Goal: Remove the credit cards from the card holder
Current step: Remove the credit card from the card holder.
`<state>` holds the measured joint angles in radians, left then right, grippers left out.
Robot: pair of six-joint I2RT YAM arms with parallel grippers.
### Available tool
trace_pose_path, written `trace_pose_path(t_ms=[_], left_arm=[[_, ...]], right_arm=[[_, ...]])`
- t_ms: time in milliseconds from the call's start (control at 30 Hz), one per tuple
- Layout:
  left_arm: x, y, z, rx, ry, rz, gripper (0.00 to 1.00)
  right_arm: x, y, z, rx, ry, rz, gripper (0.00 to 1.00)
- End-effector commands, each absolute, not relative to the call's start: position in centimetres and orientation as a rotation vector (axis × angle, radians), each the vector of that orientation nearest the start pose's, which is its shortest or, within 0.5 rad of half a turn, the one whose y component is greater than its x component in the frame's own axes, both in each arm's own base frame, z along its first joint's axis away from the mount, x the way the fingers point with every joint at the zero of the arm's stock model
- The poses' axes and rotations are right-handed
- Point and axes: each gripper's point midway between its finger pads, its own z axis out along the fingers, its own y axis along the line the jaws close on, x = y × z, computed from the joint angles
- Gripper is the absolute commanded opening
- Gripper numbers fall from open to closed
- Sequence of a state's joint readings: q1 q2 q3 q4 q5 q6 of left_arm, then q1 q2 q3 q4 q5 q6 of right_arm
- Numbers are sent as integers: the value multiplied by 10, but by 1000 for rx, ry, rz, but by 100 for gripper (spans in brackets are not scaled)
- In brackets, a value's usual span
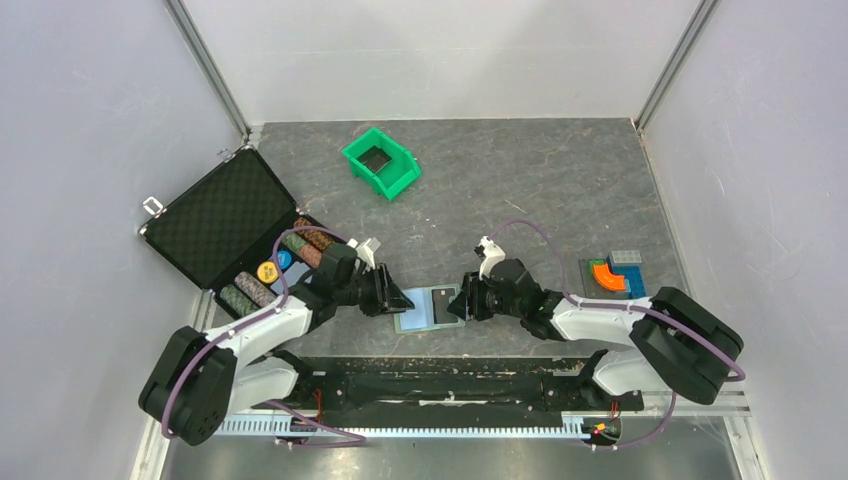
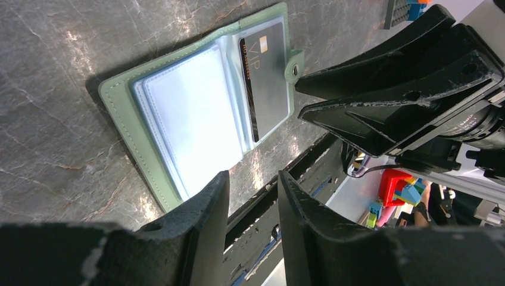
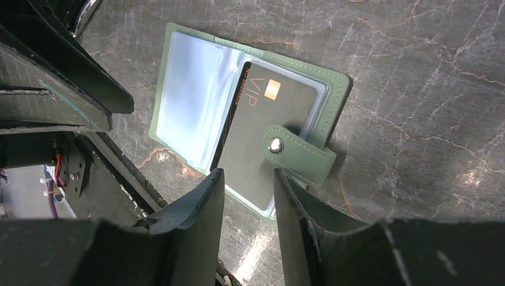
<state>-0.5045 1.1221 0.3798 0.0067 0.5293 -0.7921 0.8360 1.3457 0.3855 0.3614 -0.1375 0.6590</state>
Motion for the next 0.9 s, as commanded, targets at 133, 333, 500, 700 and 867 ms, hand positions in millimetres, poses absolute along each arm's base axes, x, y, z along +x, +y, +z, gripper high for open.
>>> trace_pose_path(t_ms=[133,333,500,700,867], left_arm=[[180,-238,69,-61,2503,-1253,42],[182,-244,63,-51,2524,-1253,42],[184,-250,61,-33,2528,-1261,42],[187,-256,61,-19,2525,-1253,42],[189,-260,63,-13,2518,-1254,42]], right_arm=[[195,290,45,-267,2286,987,38],[192,288,36,-252,2316,986,35],[188,285,28,-243,2345,975,32],[187,279,25,-222,2358,952,31],[193,274,29,-221,2351,896,31]])
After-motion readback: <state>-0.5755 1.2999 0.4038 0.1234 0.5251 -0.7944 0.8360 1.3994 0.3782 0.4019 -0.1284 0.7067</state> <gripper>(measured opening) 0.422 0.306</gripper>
